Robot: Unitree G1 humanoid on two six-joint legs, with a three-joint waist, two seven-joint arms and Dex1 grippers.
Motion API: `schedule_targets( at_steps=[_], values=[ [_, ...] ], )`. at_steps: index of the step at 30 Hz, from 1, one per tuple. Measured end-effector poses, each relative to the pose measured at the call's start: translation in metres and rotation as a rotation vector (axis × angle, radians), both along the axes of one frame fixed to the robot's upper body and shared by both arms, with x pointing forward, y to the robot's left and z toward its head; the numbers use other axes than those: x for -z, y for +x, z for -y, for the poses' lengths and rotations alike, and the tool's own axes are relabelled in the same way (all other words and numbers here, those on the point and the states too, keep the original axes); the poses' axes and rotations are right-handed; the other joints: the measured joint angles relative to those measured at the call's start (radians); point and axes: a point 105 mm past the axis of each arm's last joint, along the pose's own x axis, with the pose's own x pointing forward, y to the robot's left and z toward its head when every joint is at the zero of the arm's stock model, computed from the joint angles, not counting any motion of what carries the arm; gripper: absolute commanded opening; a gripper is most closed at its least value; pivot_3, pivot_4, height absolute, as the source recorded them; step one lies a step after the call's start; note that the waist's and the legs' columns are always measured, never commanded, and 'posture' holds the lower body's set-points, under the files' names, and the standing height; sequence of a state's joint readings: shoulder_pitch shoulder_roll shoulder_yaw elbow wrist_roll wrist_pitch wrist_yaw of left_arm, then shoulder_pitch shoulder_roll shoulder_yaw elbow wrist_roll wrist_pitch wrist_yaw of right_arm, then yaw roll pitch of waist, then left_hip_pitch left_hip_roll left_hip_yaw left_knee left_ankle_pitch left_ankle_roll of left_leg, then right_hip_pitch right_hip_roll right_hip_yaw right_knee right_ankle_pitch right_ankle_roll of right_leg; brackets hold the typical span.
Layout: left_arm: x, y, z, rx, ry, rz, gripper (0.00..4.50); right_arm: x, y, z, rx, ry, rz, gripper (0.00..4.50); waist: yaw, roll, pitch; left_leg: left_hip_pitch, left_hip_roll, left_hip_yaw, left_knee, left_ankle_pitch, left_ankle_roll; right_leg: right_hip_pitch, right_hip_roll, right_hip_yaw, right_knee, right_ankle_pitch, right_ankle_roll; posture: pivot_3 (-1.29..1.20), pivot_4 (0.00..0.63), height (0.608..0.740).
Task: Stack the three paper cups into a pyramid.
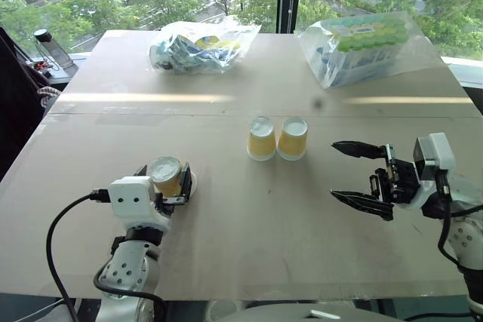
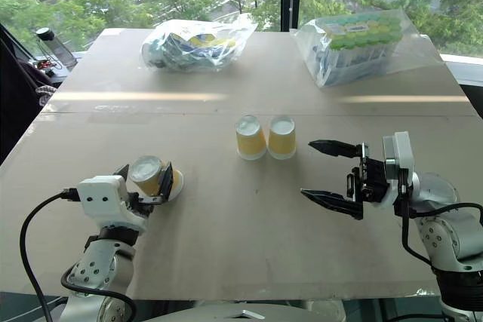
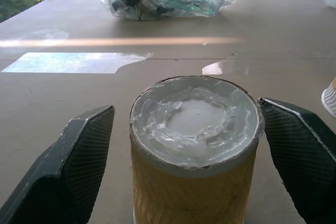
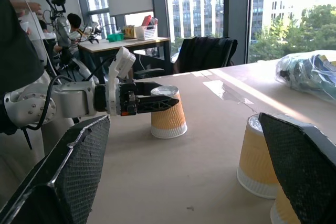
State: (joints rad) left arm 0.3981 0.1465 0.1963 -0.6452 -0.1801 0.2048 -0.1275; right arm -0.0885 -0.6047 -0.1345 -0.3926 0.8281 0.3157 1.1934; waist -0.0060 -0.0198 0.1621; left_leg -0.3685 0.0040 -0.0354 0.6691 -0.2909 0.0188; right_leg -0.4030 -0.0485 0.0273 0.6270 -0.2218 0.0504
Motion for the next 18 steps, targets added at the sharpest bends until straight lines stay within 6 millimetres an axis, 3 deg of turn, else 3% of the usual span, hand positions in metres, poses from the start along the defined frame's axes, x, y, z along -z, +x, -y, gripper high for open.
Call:
schedule_targets(
  at_steps=[3,13,15,18],
  values=[
    [0.0,0.0,0.0,0.001,0.001,0.002,3.38,-0.001,0.0,0.0,-0.006,-0.011,0.002,4.5,0.001,0.0,0.0,0.0,0.0,0.0,0.0,0.0,0.0,0.0,0.0,0.0,0.0,0.0,0.0,0.0,0.15,0.74],
    [-0.003,0.008,0.0,0.032,0.039,0.009,3.38,0.0,0.001,-0.002,-0.002,-0.013,-0.005,4.5,0.002,0.0,0.0,0.0,0.0,0.0,0.0,0.0,0.0,0.0,0.0,-0.001,0.0,0.0,0.0,0.0,0.15,0.74],
    [-0.012,0.014,0.002,0.075,0.078,0.032,3.38,-0.001,0.002,-0.001,0.013,-0.009,-0.011,4.5,0.005,0.0,0.0,0.0,0.0,0.0,0.0,0.0,0.0,0.0,0.0,-0.001,0.001,0.0,0.0,0.0,0.15,0.74],
    [-0.048,0.038,0.003,0.156,0.124,0.133,3.38,-0.006,0.004,0.003,0.051,0.011,-0.012,4.5,0.019,0.0,0.0,0.0,-0.001,0.0,0.001,0.0,0.0,0.0,0.001,-0.003,0.001,0.001,0.001,0.0,0.15,0.74]
  ],
)
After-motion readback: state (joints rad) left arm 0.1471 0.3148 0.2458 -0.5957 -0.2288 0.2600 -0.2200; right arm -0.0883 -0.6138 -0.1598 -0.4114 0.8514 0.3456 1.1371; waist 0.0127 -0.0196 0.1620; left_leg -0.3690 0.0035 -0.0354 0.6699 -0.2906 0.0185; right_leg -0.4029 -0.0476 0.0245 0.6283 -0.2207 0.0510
